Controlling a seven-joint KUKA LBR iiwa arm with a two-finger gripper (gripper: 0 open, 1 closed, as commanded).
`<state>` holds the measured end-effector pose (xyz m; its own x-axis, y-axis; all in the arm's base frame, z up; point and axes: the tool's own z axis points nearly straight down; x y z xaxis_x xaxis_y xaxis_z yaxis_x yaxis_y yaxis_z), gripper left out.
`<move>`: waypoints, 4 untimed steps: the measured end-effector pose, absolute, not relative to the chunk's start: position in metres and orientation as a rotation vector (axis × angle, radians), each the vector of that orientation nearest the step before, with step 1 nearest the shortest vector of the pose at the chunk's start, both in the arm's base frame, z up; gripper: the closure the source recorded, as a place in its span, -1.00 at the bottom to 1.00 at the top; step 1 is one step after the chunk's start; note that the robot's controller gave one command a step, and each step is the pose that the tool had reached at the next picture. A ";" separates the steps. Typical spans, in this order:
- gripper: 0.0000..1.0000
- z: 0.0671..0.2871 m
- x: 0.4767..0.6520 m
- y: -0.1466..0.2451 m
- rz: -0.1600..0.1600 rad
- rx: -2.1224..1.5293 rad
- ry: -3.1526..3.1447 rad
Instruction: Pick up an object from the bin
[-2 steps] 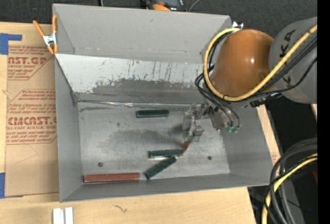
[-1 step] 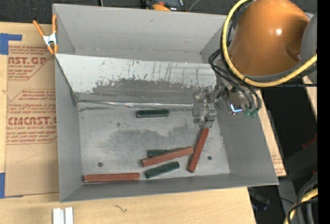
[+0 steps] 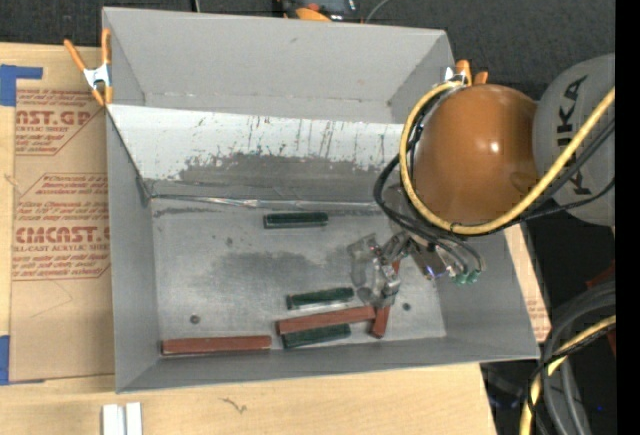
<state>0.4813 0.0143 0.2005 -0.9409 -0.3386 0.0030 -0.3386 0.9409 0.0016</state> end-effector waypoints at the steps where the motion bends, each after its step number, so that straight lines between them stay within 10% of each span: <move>1: -1.00 0.202 0.482 0.015 -0.002 0.540 -3.096; 3: -1.00 0.067 0.492 -0.016 -0.004 0.404 -3.117; 4: 1.00 0.069 0.492 -0.016 -0.003 0.403 -3.116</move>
Offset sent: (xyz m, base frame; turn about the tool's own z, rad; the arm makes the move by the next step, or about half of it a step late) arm 0.0000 0.0000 0.0000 0.0000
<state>0.4917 -0.0162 0.0694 -0.9671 -0.2544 -0.0010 -0.2544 0.9671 0.0020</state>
